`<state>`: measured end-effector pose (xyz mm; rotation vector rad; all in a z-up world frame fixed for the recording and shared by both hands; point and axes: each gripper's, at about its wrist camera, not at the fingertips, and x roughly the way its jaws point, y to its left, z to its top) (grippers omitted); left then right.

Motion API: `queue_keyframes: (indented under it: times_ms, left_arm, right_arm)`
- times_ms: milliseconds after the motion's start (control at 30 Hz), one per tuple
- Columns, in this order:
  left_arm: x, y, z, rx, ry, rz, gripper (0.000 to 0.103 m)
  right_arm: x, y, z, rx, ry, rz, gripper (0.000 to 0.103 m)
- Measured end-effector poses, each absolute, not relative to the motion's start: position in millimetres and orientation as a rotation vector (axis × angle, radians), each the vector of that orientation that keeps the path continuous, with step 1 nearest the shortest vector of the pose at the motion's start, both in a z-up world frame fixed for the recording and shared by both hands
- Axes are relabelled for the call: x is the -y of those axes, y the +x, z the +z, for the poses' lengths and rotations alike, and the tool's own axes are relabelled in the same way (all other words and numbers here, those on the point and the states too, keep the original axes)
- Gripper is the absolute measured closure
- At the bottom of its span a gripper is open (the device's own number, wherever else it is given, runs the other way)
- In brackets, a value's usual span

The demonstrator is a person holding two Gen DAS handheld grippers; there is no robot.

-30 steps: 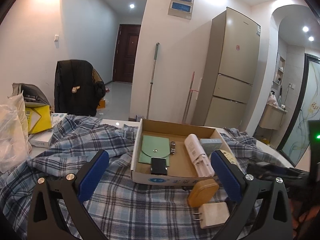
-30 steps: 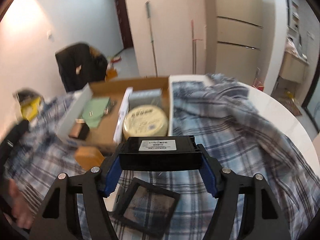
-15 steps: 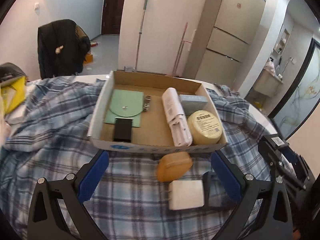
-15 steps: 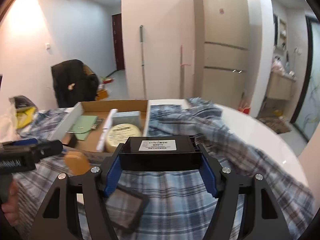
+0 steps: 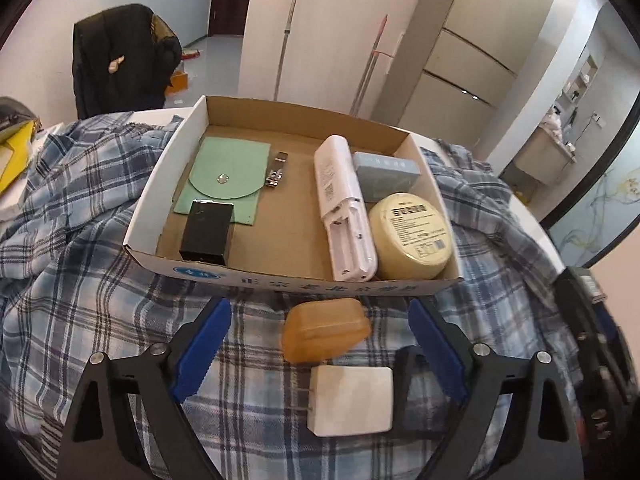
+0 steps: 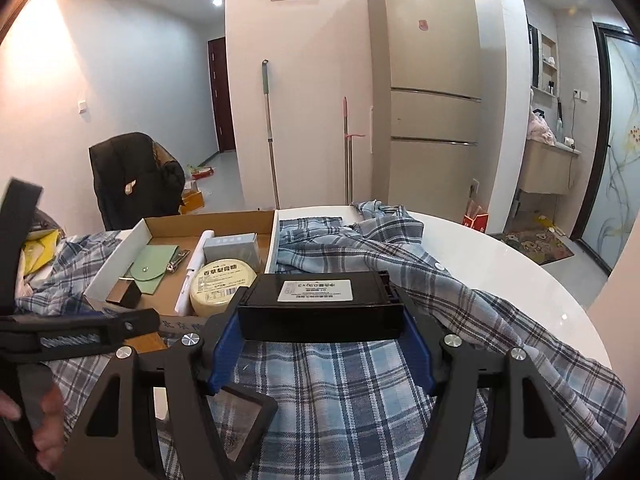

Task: Organize rigid objects
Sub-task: 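Grasp the orange plastic box with the left tool while the right tool holds the black case, then lift and carry the orange box and black case over the cardboard box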

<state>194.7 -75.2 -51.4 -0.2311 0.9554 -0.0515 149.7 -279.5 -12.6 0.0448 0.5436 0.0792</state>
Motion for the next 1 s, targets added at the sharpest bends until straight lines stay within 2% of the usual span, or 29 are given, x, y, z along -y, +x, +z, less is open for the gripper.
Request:
queue_keyframes:
  times_ms: [133,200,267,333,400,433,567,1000]
  left_arm:
    - [74.5,196.6,-55.5,-0.965,-0.240,-0.057,0.012]
    - [76.5,196.4,-54.8,-0.956,-0.226,-0.049,0.020]
    - [80.0,197.3,-56.0,-0.961,-0.212,-0.058,0.022]
    - [82.5,197.1,-57.4,-0.964,-0.204,-0.058,0.035]
    - [84.9,196.7,-58.2,-0.971,-0.194,-0.069,0.054]
    - [85.5,196.6,-58.7,-0.977,-0.188,-0.071,0.056]
    - [78.0,188.5,-49.0,-0.945,-0.185,-0.070,0.057]
    - [37.0,128.7,37.1,-0.759,-0.145,-0.105,0.057]
  right_arm:
    - [285.7,155.9,-17.7,-0.583,0.083,0.079,0.035]
    - [288.3,156.2,-17.7,-0.582,0.090,0.075,0.035]
    - [290.7,156.4,-17.4,-0.583,0.105,0.079,0.035]
    - [293.1,157.9,-18.3,-0.594,0.128,0.094,0.035]
    - [297.7,160.9,-20.4,-0.619,0.165,0.120,0.035]
    - [299.8,162.3,-21.5,-0.630,0.185,0.127,0.035]
    - [308.6,165.1,-23.9,-0.650,0.241,0.134,0.035]
    - [297.6,162.7,-22.8,-0.627,0.177,0.129,0.035]
